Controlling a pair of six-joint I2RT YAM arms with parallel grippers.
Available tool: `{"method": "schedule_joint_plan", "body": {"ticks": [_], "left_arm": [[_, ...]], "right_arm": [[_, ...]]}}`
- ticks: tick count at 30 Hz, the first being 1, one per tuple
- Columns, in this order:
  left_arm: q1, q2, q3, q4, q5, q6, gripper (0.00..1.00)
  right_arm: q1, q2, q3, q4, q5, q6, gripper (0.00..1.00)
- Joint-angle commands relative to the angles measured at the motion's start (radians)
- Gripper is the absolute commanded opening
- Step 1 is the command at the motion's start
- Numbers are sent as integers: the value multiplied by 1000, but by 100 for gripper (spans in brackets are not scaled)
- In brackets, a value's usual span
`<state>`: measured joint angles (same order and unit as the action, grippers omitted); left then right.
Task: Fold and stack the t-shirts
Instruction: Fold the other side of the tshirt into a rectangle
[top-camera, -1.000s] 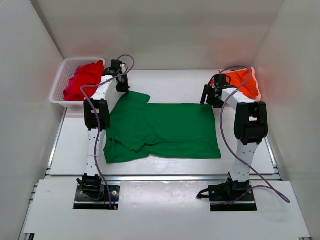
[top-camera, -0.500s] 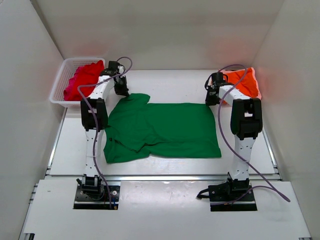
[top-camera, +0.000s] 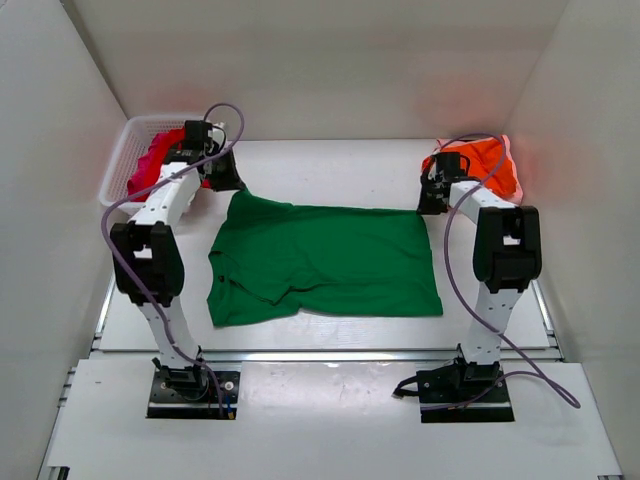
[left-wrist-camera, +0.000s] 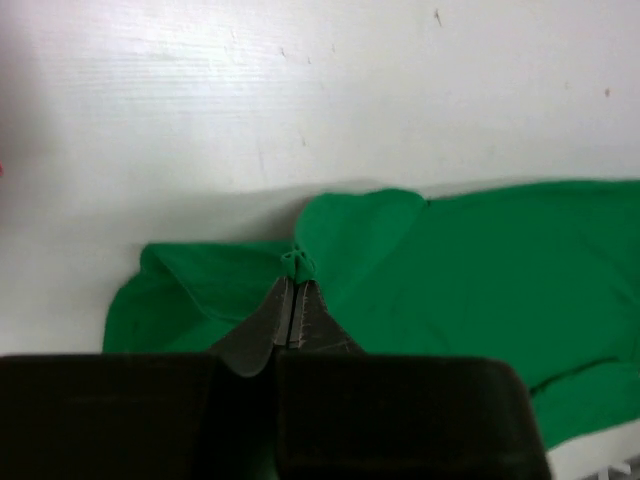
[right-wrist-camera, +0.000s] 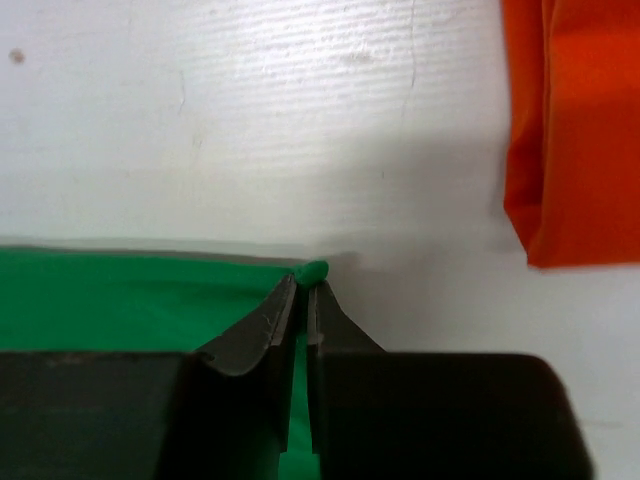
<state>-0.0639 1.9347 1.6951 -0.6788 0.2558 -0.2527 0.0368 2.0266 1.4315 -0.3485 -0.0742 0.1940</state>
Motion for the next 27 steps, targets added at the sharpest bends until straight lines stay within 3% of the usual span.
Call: {"method": "schedule_joint_plan", "body": {"ticks": [1,10,17,27], "left_arm": [[-25,-115,-128,9,31,6,0],[-10,-416,-533,45,17,13,0],[-16,-560,-689,1,-32,55,0],[-5,-634,-784,-25,-39,56,0]], "right_arm": [[5,-136,-63,58,-53,-42,0],[-15,-397,-374,138,-140,-64,0],[-35,-563,-566,177,-193,-79,1],[-89,-683,-689,181,-229,-105,0]]}}
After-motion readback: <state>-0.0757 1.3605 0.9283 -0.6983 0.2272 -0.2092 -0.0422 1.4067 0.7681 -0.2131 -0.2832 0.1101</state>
